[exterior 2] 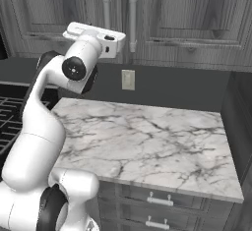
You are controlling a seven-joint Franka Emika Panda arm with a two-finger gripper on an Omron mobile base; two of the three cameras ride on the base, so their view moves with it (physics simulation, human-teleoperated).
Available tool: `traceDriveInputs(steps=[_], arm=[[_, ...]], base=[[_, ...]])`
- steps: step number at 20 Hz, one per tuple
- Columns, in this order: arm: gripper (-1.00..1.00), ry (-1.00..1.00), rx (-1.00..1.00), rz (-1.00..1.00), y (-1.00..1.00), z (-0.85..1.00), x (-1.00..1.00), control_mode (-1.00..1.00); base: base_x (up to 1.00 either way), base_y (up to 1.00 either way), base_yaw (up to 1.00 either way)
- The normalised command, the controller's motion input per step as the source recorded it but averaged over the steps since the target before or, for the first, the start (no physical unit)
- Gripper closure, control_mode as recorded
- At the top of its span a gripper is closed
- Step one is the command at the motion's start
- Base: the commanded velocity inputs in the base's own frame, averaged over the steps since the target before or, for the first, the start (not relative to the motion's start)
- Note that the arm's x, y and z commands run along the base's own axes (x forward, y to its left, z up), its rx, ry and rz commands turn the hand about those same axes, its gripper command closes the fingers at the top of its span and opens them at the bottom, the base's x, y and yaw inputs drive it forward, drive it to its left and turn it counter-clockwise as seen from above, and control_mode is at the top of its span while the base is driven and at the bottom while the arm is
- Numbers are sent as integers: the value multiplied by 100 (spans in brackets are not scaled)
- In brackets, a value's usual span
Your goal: Get the candle and the wine from the cabinet and move them to the dining counter.
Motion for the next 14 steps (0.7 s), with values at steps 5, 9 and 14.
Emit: traceDriveInputs(steps=[5, 9, 14], arm=[[-100, 0, -4, 0, 0, -4, 40, -100], [-100, 0, -3, 0, 0, -3, 36, -100], [-100, 0, -1, 0, 0, 0, 36, -100]], base=[[0, 0, 0], [0, 0, 0], [0, 0, 0]])
